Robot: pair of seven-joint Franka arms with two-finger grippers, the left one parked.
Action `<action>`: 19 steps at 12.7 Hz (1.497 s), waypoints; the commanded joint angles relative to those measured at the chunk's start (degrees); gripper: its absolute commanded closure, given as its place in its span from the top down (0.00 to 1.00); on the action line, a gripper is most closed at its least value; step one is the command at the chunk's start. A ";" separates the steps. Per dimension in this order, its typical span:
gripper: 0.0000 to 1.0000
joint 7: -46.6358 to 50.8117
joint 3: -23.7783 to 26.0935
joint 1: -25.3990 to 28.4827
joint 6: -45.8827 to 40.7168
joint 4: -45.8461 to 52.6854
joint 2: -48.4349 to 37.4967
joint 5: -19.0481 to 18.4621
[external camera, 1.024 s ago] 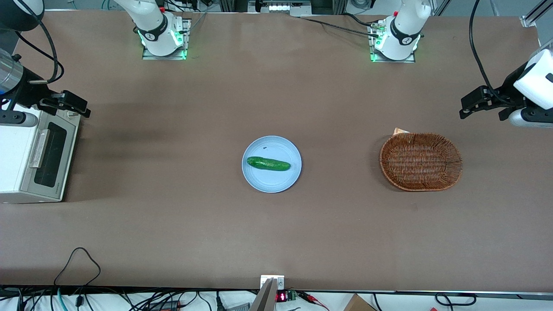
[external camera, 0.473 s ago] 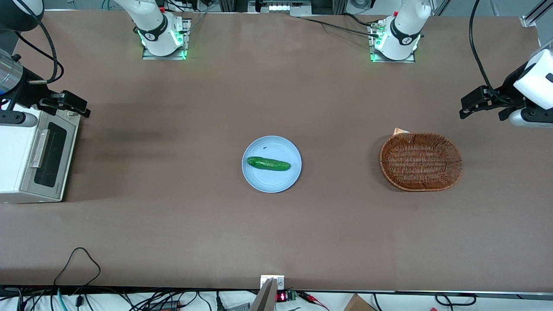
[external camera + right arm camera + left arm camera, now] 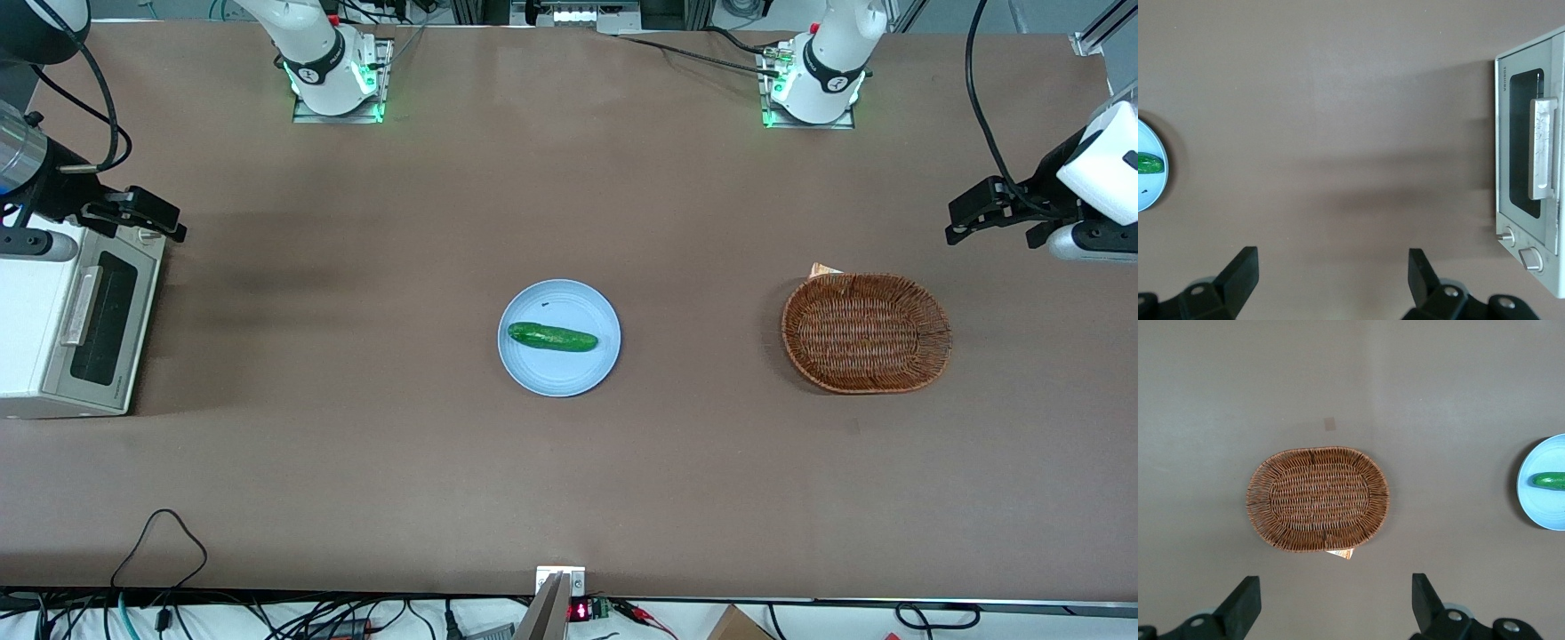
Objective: Open oven door with right arm only
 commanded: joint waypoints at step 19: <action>0.00 -0.97 0.05 0.01 -1.26 1.67 1.15 0.28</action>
